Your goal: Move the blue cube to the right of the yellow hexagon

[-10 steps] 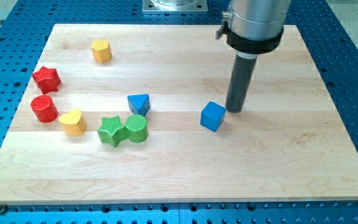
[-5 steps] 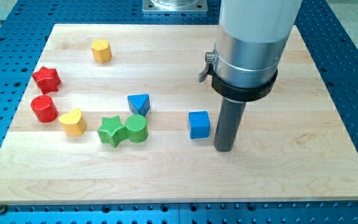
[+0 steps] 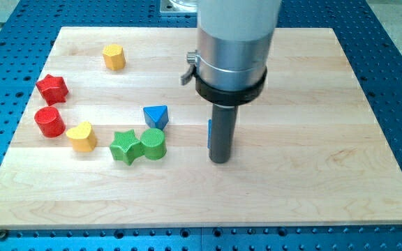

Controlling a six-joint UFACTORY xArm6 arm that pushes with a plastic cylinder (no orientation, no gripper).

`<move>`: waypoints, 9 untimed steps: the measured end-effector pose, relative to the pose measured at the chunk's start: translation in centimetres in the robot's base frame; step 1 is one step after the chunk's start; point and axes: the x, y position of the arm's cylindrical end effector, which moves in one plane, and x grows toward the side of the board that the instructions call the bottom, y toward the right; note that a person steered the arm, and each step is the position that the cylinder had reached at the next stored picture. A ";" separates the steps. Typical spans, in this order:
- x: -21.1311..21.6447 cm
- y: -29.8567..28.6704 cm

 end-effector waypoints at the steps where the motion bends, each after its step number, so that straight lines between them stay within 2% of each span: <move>1: -3.5 -1.0; 3: -7.0 4.6; 5: -14.7 -0.2; 6: -16.8 -1.0; 8: -10.1 -1.1; 9: -7.8 -3.2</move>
